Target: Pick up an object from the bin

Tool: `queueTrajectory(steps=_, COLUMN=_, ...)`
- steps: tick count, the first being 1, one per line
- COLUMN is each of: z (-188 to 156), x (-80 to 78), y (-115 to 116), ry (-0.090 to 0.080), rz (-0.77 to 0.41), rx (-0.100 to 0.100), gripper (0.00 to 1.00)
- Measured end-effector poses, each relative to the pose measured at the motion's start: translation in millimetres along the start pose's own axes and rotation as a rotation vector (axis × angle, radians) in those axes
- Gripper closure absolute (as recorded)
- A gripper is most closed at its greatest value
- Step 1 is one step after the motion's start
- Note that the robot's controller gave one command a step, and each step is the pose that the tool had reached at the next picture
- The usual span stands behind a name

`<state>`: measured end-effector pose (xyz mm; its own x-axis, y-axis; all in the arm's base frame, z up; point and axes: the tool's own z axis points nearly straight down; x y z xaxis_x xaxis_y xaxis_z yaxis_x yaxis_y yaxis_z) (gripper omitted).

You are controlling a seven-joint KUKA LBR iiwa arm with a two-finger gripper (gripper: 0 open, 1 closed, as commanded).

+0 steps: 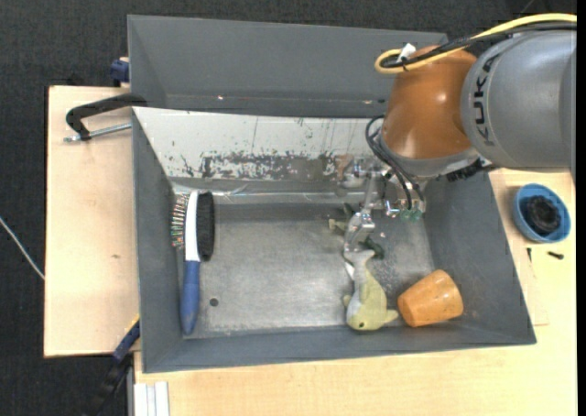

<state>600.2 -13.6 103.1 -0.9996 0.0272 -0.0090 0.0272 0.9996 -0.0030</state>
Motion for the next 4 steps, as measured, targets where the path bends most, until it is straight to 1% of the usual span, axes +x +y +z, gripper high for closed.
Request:
queueTrajectory(steps=1, z=-16.8, x=-0.6, y=-16.6, ry=0.001, rz=0.081, rx=-0.004, gripper=0.0)
queueTrajectory(steps=2, z=30.5, x=7.6, y=-14.6, ry=0.006, rz=0.317, rx=-0.004, gripper=0.0)
queueTrajectory(steps=3, z=29.2, x=6.6, y=-13.5, ry=0.007, rz=0.315, rx=-0.004, gripper=0.0)
queueTrajectory(steps=4, z=26.5, x=3.8, y=-14.6, ry=-0.003, rz=0.316, rx=-0.004, gripper=1.0)
